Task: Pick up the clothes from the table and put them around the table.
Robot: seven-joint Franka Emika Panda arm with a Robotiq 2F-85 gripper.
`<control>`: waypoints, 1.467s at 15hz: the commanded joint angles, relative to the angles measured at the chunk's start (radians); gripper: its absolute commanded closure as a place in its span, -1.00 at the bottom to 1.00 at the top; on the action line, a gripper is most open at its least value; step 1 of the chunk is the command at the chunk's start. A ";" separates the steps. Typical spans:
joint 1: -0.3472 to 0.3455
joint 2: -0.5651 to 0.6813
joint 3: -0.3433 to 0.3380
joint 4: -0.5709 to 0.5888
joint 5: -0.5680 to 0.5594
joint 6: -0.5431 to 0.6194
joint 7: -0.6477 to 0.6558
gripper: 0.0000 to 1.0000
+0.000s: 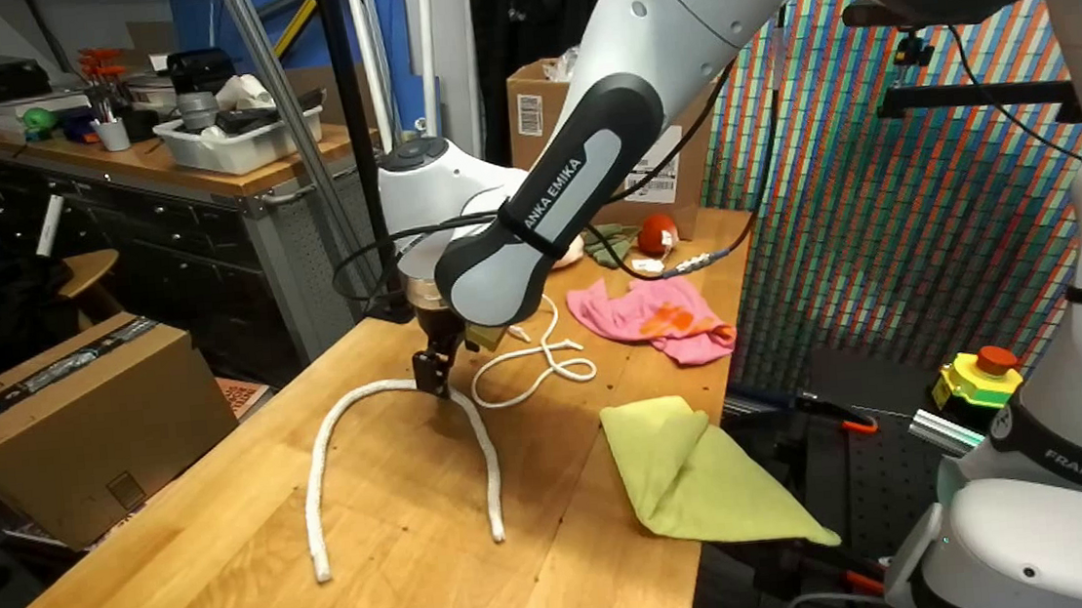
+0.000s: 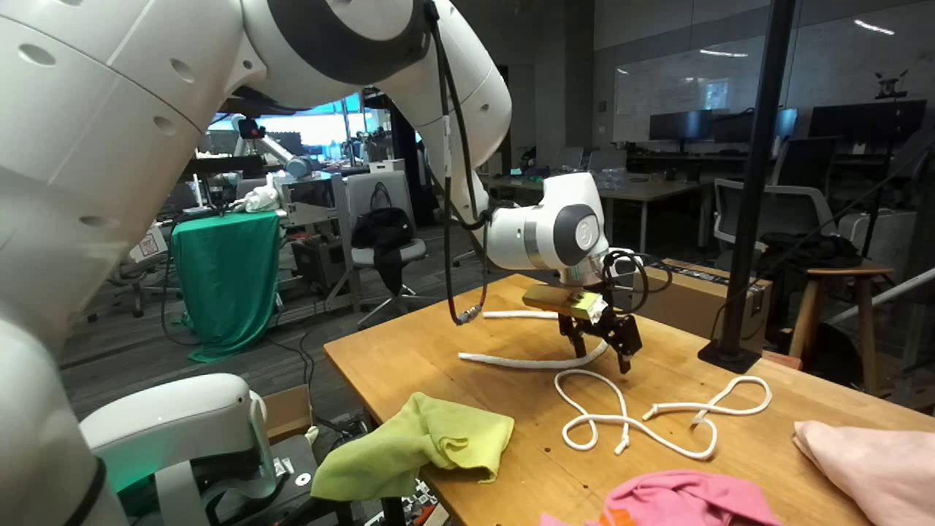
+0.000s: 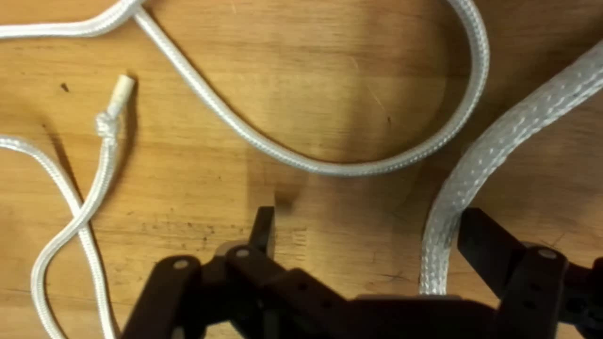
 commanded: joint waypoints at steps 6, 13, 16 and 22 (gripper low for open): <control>0.027 -0.136 0.023 -0.110 -0.065 -0.063 0.025 -1.00; 0.016 -0.313 0.014 -0.230 -0.161 -0.276 0.047 -1.00; -0.008 -0.427 0.019 -0.320 -0.248 -0.311 0.059 -1.00; -0.109 -0.648 0.053 -0.490 -0.274 -0.383 -0.003 -1.00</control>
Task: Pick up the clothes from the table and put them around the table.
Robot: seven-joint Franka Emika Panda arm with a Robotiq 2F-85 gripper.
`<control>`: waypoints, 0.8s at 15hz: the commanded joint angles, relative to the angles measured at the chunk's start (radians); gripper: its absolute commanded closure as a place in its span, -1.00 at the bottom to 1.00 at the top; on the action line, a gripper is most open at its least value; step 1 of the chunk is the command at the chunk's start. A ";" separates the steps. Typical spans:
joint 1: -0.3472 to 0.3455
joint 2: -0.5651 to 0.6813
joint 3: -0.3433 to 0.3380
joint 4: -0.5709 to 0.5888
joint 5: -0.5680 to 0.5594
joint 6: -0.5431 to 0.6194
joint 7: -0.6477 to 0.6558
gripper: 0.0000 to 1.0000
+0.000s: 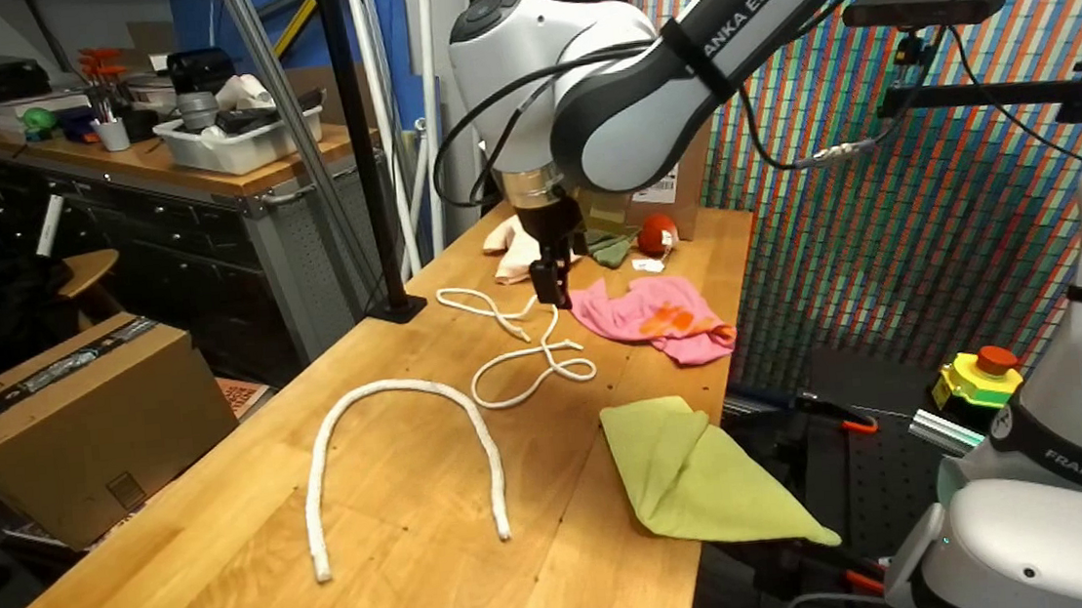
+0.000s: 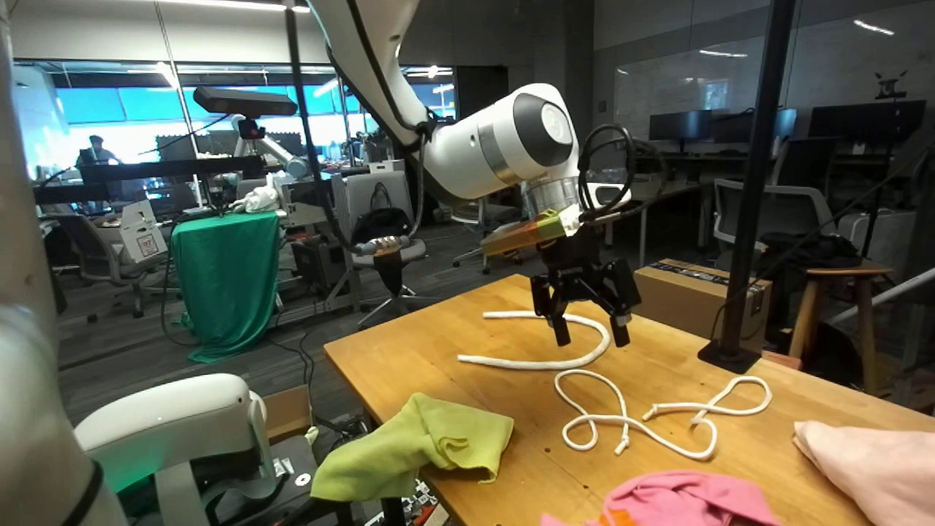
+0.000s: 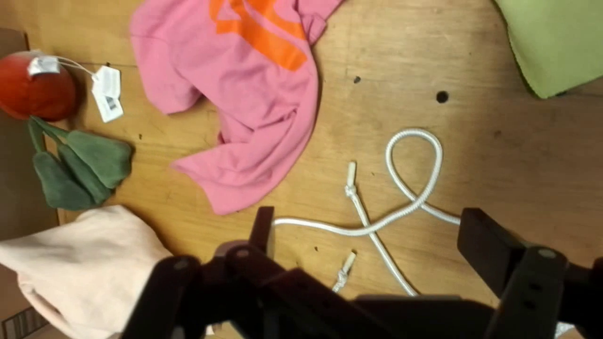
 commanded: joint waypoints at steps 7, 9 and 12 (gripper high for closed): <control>-0.194 -0.352 0.024 -0.293 -0.009 0.027 -0.124 -1.00; -0.235 -0.400 0.015 -0.342 -0.022 0.073 -0.127 -1.00; -0.302 -0.472 -0.001 -0.426 -0.046 0.221 -0.105 -1.00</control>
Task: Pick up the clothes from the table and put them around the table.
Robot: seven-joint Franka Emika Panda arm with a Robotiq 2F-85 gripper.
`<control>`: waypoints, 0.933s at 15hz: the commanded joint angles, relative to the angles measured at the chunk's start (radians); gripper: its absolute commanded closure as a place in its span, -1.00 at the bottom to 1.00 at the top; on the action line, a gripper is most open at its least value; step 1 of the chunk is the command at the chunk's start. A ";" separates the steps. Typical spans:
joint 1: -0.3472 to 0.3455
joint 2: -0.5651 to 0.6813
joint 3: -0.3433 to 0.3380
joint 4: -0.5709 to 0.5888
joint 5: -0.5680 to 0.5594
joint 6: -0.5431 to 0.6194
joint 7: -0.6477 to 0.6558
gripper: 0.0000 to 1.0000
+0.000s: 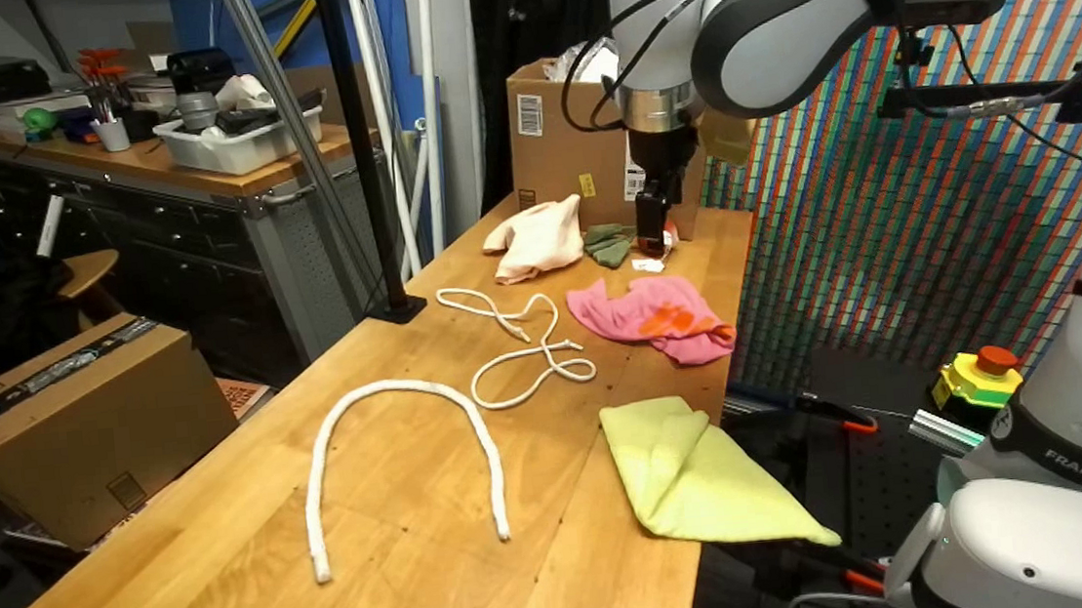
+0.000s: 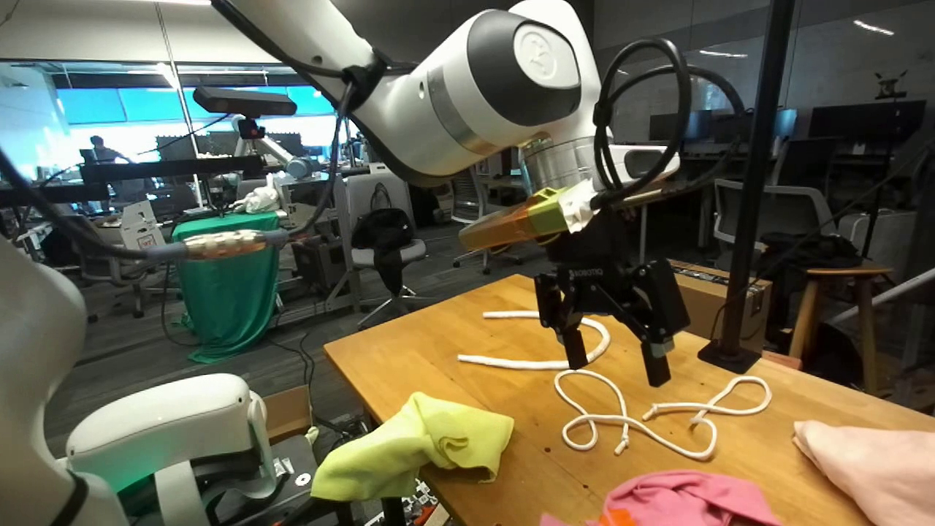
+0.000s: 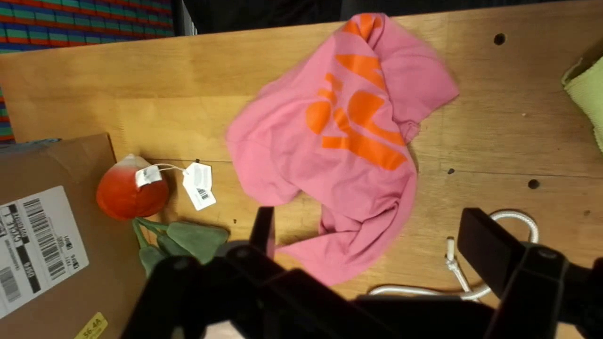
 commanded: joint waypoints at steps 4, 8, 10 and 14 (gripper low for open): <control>-0.159 -0.152 -0.024 -0.193 -0.096 0.351 0.001 -1.00; -0.227 -0.159 -0.031 -0.228 -0.094 0.438 -0.027 -1.00; -0.247 -0.158 -0.031 -0.240 -0.088 0.469 -0.040 -1.00; -0.263 -0.126 -0.011 -0.222 -0.070 0.456 -0.048 -1.00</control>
